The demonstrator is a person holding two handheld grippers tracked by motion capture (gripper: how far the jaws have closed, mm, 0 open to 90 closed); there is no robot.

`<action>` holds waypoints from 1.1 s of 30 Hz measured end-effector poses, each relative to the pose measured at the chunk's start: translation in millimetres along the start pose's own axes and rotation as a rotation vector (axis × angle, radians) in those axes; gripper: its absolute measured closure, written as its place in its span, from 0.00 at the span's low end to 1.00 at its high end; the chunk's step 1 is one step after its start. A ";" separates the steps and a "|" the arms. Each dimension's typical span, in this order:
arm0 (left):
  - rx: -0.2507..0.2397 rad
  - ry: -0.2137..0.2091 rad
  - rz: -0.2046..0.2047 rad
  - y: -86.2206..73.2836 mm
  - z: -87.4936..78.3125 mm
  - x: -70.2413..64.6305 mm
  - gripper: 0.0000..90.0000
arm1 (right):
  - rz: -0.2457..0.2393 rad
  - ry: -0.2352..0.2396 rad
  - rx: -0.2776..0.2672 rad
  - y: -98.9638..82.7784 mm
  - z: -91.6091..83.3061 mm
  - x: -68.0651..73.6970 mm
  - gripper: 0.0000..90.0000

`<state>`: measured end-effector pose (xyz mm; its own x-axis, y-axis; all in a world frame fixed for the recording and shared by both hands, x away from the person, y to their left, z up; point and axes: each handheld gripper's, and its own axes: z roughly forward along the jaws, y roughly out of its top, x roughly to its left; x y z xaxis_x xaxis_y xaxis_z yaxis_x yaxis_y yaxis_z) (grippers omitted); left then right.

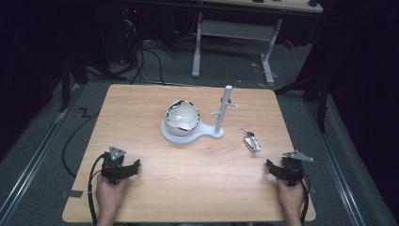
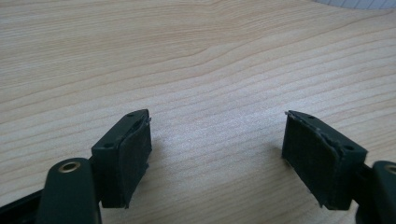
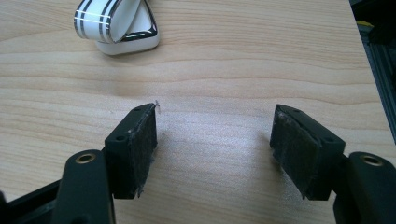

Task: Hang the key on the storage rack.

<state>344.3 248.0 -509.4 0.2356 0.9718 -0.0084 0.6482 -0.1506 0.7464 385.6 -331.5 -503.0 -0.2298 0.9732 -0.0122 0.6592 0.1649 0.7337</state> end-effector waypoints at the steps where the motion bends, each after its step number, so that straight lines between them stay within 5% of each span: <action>1: 0.000 0.000 0.000 0.0 0.0 0.0 0.27 | 0.000 0.000 0.000 0.0 0.0 0.0 0.36; 33: 0.000 0.000 0.000 0.1 0.0 -0.1 0.27 | 0.004 0.017 -0.022 -3.4 -5.8 1.1 0.43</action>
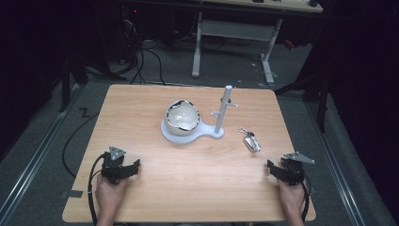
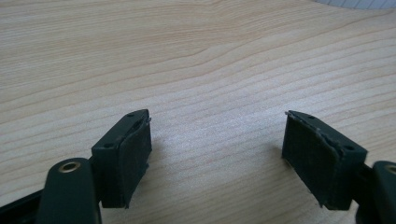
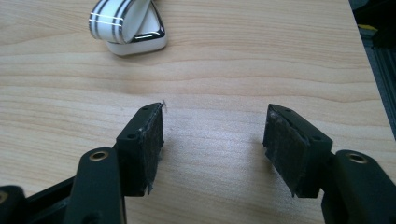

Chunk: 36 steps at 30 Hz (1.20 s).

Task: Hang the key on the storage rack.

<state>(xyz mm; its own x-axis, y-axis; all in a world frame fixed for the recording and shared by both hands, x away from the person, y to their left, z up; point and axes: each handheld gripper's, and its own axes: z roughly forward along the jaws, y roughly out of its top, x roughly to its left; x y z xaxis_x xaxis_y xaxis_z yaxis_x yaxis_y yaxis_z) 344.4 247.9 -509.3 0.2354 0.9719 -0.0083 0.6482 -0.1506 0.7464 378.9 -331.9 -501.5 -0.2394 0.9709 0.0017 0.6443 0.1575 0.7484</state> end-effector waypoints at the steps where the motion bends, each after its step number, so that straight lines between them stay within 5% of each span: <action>1: 0.000 0.000 0.000 0.0 0.0 0.0 0.27 | -0.010 0.002 -0.008 -0.1 -0.6 -0.6 0.43; 15: 0.000 0.000 -0.001 -0.1 -0.2 0.0 0.27 | -0.021 0.063 -0.083 0.3 -10.8 14.6 0.43; 36: 0.000 0.000 -0.002 -0.1 -0.2 0.1 0.27 | -0.077 0.120 -0.090 25.0 -3.6 34.9 0.38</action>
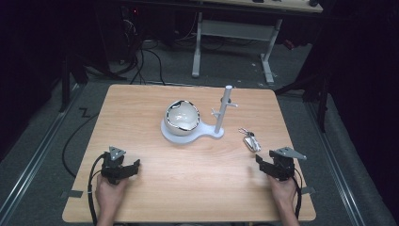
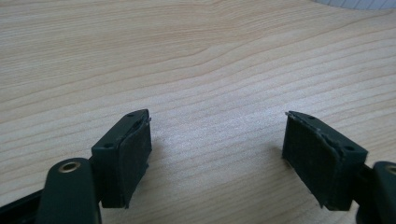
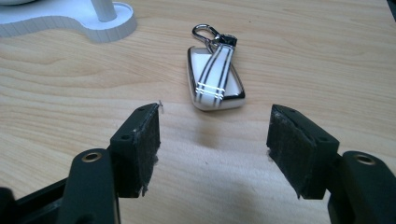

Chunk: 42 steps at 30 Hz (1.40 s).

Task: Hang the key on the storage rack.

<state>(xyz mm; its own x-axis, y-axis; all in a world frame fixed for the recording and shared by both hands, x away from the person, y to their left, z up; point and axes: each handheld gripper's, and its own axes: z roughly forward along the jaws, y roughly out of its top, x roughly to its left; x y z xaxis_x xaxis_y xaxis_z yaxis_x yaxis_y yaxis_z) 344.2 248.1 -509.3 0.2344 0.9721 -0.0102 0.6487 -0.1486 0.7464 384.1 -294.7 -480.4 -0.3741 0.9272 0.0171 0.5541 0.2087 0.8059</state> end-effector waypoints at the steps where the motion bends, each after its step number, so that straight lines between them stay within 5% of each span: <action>1: 0.000 0.000 0.000 0.0 0.0 0.0 0.27 | -0.006 0.002 -0.001 1.3 1.0 0.2 0.38; 24: 0.000 0.000 0.003 -0.1 0.0 -0.3 0.27 | -0.034 -0.016 0.059 36.1 48.0 5.4 0.39; 42: 0.002 -0.002 0.007 -0.1 -0.2 -0.4 0.26 | -0.030 -0.053 0.119 34.1 79.5 3.8 0.40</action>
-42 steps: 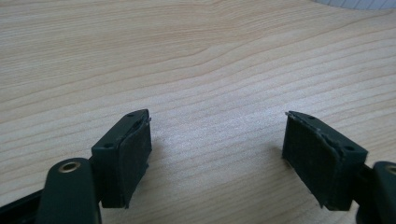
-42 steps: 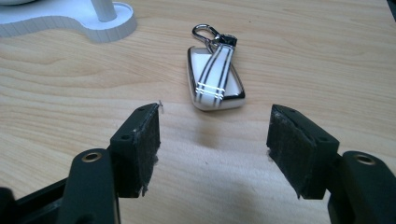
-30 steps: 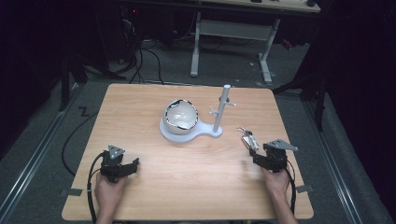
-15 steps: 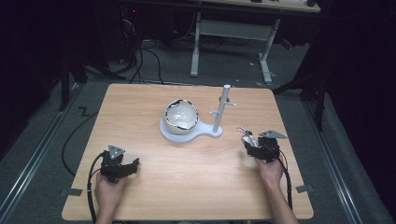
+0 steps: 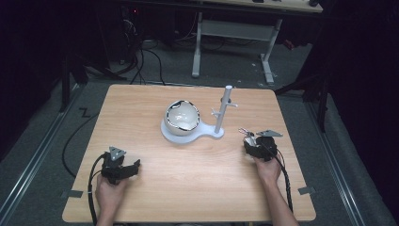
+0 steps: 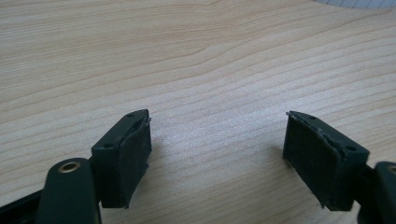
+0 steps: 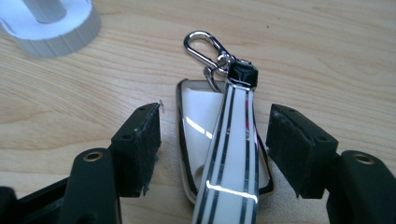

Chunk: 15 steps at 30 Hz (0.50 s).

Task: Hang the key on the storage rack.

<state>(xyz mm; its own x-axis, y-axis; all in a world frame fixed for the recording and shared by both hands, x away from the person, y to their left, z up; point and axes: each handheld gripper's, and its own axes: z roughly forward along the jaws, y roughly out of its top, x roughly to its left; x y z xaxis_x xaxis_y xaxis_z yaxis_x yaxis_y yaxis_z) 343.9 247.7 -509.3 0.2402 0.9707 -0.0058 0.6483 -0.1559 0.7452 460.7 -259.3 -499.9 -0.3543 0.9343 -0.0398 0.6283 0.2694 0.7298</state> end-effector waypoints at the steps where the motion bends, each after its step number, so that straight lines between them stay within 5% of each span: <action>1: 0.000 0.000 0.000 0.0 0.0 0.0 0.26 | 0.002 0.000 0.005 -0.6 1.1 -0.5 0.40; 15: 0.000 0.000 0.000 -0.1 -0.1 0.0 0.26 | -0.004 0.025 -0.021 -3.7 0.3 -2.2 0.54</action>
<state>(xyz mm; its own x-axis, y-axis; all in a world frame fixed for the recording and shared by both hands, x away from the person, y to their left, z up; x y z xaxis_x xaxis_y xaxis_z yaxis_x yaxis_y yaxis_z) 343.8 247.8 -509.3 0.2405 0.9706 -0.0060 0.6484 -0.1560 0.7452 459.4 -262.4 -502.7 -0.3735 0.9273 -0.0259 0.6124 0.2674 0.7440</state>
